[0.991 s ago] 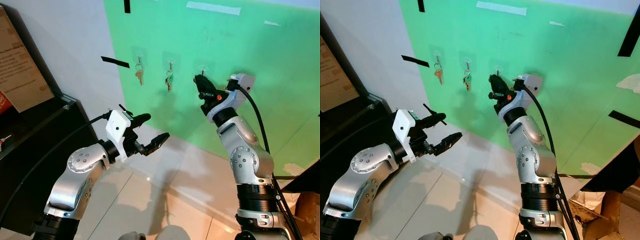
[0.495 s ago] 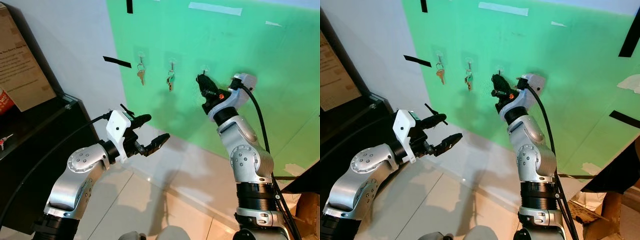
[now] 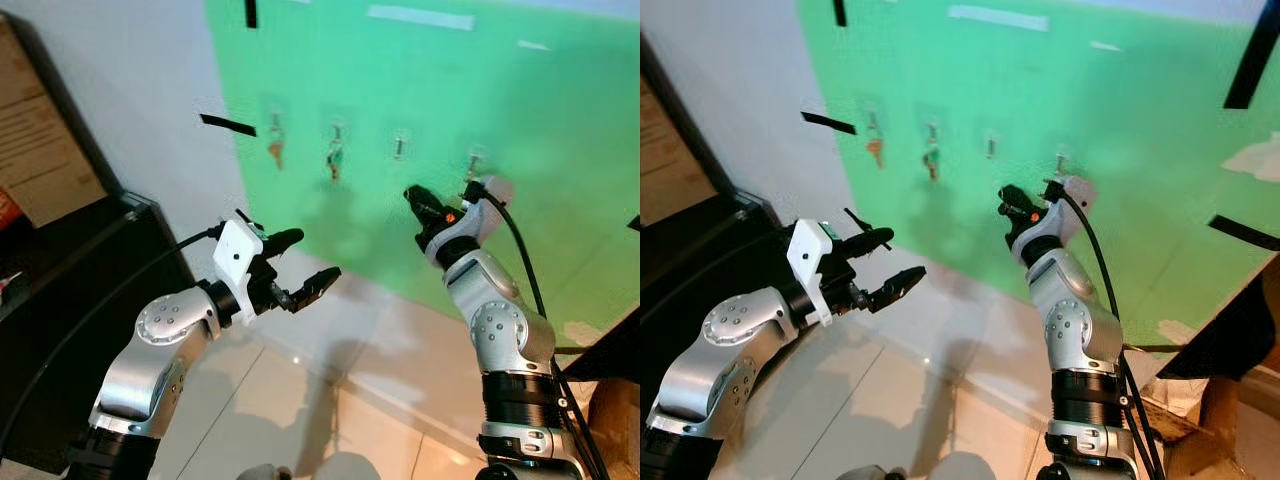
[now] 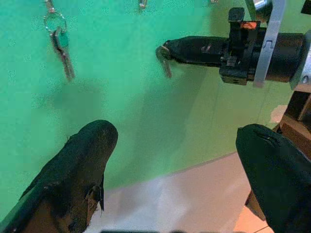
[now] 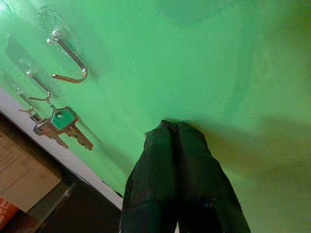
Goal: Hang keys on a hook
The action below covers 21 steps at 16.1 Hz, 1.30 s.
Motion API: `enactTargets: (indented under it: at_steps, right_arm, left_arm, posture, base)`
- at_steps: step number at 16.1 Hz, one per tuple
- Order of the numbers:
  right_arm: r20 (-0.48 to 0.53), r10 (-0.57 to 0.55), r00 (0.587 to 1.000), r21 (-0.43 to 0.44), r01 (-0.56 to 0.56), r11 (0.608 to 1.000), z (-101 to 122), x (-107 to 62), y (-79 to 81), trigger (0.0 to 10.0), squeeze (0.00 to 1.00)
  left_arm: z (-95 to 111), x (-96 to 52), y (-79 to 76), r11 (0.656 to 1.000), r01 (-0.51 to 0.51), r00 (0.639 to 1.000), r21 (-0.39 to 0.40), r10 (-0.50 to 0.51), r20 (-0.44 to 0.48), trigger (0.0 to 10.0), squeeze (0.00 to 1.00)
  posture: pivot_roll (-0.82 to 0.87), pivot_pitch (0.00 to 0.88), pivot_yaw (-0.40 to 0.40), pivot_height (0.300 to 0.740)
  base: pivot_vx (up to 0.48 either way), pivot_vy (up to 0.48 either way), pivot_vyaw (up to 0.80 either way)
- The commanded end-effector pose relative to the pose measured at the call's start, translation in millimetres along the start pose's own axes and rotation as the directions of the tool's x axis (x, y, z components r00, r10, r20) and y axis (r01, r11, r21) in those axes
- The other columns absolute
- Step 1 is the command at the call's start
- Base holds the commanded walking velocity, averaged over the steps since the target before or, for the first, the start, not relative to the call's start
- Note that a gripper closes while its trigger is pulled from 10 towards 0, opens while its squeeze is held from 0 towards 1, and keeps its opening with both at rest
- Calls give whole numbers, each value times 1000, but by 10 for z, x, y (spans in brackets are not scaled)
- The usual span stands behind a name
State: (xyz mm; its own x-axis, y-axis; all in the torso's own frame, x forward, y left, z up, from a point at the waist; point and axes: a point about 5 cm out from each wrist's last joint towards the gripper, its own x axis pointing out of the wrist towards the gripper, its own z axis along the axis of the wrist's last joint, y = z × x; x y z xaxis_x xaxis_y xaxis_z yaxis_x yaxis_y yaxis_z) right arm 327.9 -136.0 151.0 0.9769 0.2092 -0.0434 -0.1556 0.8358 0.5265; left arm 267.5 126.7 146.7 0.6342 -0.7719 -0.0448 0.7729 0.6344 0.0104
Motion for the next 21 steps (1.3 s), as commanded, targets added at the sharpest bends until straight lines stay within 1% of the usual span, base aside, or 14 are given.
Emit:
enactTargets:
  at_steps: [1, 2, 4, 5, 6, 7, 9, 13, 16, 20, 21]
  right_arm:
    - [-12, -11, 1000, 13, 11, 1000, -23, -7, -8, 10000, 0]
    - [-13, -11, 1000, 13, 12, 1000, -24, -7, -11, 10000, 0]
    - [32, 96, 995, 36, -97, 995, 60, -9, 115, 10000, 0]
    - [58, 161, 985, 39, -164, 986, 107, -24, 205, 10000, 0]
    - [80, 210, 974, 39, -214, 976, 148, -38, 279, 10000, 0]
    - [103, 234, 967, 46, -239, 970, 185, -41, 325, 10000, 0]
    - [136, 218, 966, 79, -229, 970, 233, -18, 330, 10000, 0]
    - [128, 203, 971, 103, -216, 971, 227, 8, 313, 10000, 0]
    - [134, 207, 969, 129, -224, 966, 231, 35, 350, 10000, 0]
    - [122, 240, 963, 139, -256, 957, 223, 63, 421, 10000, 0]
    - [105, 267, 958, 131, -280, 951, 205, 60, 454, 10000, 0]
  left_arm:
    - [42, 8, 6, 1000, 12, 1000, 10, -12, 5, 10000, 0]
    - [42, 8, 7, 1000, 12, 1000, 11, -12, 5, 10000, 0]
    - [41, 9, 8, 1000, 14, 1000, 10, -14, 5, 10000, 0]
    - [40, 8, 7, 1000, 14, 1000, 10, -14, 4, 10000, 0]
    - [39, 7, 7, 1000, 15, 1000, 10, -15, 4, 10000, 0]
    - [38, 7, 7, 1000, 15, 1000, 10, -15, 3, 10000, 0]
    - [38, 8, 5, 1000, 16, 1000, 11, -16, 3, 10000, 0]
    - [33, 10, -3, 1000, 18, 1000, 12, -18, 3, 10000, 0]
    - [30, 1, -8, 1000, 17, 1000, 12, -17, 3, 10000, 0]
    - [28, -6, -12, 1000, 23, 1000, 11, -23, 0, 10000, 0]
    - [29, -7, -11, 1000, 24, 1000, 11, -24, -2, 10000, 0]
  posture:
    - [-35, 0, 65, 740]
    - [-35, 0, 65, 740]
    - [-36, 0, 65, 740]
    - [-33, 0, 63, 740]
    - [-33, 0, 63, 740]
    - [-33, 0, 63, 740]
    - [-33, 0, 62, 740]
    - [-28, 0, 55, 740]
    - [-24, 0, 53, 740]
    - [-23, 0, 53, 740]
    - [-22, 0, 54, 740]
  base:
    - [0, 0, 0]
    - [0, 0, 0]
    - [0, 0, 0]
    - [0, 0, 0]
    - [0, 0, 0]
    - [0, 0, 0]
    - [0, 0, 0]
    - [0, 0, 0]
    - [0, 0, 0]
    - [0, 0, 0]
    - [0, 0, 0]
